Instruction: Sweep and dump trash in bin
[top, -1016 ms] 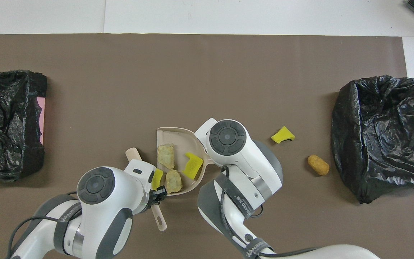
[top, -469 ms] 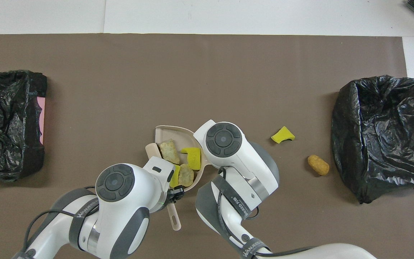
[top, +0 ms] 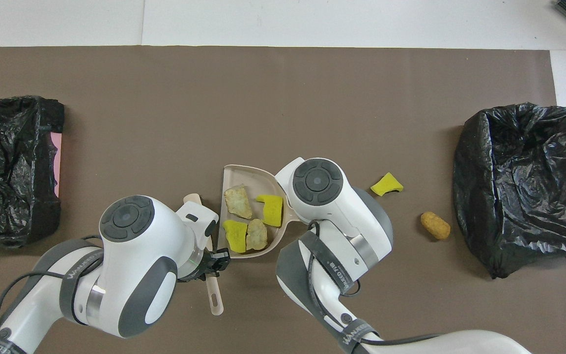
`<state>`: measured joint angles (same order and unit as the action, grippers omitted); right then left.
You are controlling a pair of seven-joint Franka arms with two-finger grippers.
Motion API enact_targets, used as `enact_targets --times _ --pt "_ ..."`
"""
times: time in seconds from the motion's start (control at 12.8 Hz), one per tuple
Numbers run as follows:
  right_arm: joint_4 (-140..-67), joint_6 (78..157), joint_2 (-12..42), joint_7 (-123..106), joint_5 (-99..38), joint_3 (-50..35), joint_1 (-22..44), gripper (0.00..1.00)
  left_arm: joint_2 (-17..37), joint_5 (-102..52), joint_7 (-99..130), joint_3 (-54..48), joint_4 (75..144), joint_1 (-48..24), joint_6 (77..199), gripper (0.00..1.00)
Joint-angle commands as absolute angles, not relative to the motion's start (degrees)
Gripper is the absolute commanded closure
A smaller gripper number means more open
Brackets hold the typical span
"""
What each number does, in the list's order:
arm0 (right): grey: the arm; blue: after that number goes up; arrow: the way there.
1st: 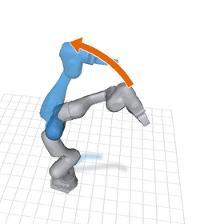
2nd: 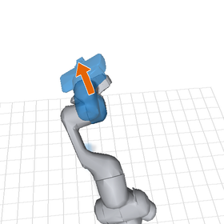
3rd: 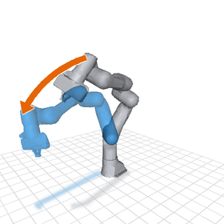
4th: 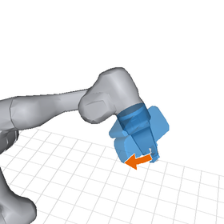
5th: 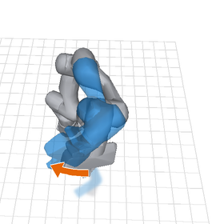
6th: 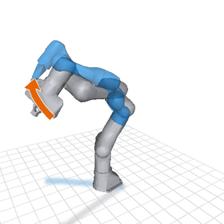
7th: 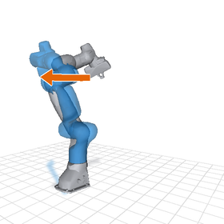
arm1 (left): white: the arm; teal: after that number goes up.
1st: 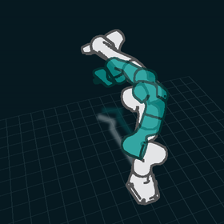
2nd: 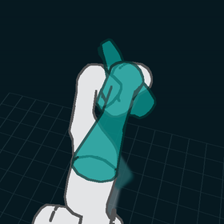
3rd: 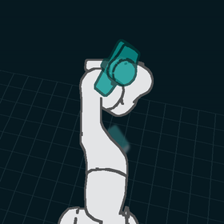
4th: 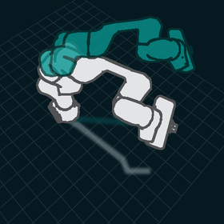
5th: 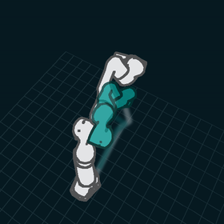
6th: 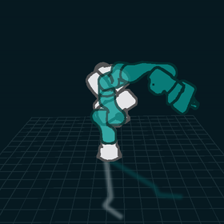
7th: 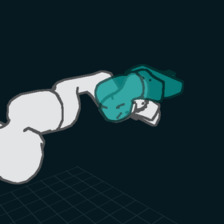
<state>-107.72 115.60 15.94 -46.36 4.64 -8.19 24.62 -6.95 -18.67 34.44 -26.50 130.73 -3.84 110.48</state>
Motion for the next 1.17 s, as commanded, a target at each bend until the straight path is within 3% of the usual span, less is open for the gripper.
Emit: enact_targets --times 0.0,0.47,0.78,1.09 --pt "-107.8 113.0 13.2 -49.0 4.0 -8.6 20.9 1.0 -7.9 -16.7 33.8 -26.5 130.0 -3.4 108.6 1.0" --pt "-103.3 105.9 11.3 -64.8 3.3 -8.6 8.9 1.0 -11.9 -15.6 34.1 -30.6 132.7 -4.1 109.2 1.0" --pt "-100.5 102.9 11.3 -75.6 2.1 -8.4 -0.3 1.0 -20.3 -19.3 34.0 -38.2 138.9 -4.7 109.4 1.0" --pt "-98.5 102.8 12.2 -86.8 2.2 -8.3 -11.3 1.0 -21.6 -25.0 34.1 -43.5 139.8 -4.8 109.8 1.0"
